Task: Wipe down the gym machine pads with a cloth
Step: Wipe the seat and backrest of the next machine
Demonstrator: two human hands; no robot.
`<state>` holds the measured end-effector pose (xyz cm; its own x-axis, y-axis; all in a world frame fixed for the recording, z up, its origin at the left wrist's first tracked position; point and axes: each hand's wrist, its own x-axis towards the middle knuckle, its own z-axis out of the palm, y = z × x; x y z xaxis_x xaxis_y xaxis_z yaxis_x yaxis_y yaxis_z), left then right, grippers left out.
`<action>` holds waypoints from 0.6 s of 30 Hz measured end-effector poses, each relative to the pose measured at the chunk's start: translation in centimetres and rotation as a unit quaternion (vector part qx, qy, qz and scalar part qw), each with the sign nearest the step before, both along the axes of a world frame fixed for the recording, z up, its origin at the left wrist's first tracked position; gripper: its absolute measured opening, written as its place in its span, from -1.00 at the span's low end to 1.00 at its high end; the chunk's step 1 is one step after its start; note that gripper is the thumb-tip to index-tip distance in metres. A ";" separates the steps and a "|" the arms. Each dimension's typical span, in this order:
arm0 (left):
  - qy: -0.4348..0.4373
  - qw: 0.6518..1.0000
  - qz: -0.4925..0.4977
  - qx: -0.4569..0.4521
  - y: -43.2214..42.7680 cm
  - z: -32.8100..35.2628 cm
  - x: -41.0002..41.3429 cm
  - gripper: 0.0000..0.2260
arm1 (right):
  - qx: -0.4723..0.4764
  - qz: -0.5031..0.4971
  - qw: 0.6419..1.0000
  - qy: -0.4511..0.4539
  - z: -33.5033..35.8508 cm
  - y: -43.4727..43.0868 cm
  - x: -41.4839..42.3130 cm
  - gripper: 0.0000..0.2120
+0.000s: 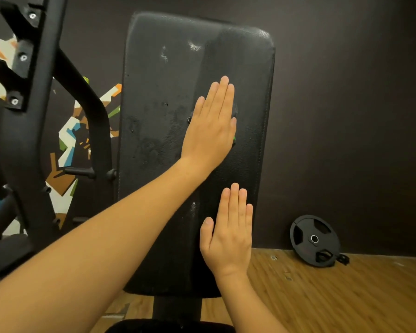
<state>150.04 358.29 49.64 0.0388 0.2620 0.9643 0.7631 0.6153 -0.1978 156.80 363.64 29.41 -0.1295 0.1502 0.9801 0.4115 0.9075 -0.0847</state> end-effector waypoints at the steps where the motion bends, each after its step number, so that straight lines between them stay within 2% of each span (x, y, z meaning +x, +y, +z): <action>1: 0.004 1.000 -0.003 -0.010 -0.3 -0.7 -0.1 -0.47 | 0.000 -0.001 1.000 -0.001 0.0 0.0 0.0 -0.38; 11: -0.009 1.000 -0.006 0.008 0.4 1.5 0.7 -0.47 | -0.001 0.002 1.000 -0.004 -0.1 0.1 0.0 -0.38; 18: -0.008 1.000 -0.010 0.000 -0.4 -4.1 0.4 -0.47 | 0.006 0.005 1.000 0.001 -0.1 0.2 0.0 -0.39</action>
<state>150.48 357.91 45.58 0.0285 0.2609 0.9649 0.7781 0.6002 -0.1853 156.76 363.80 29.28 -0.1290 0.1379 0.9820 0.4023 0.9124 -0.0753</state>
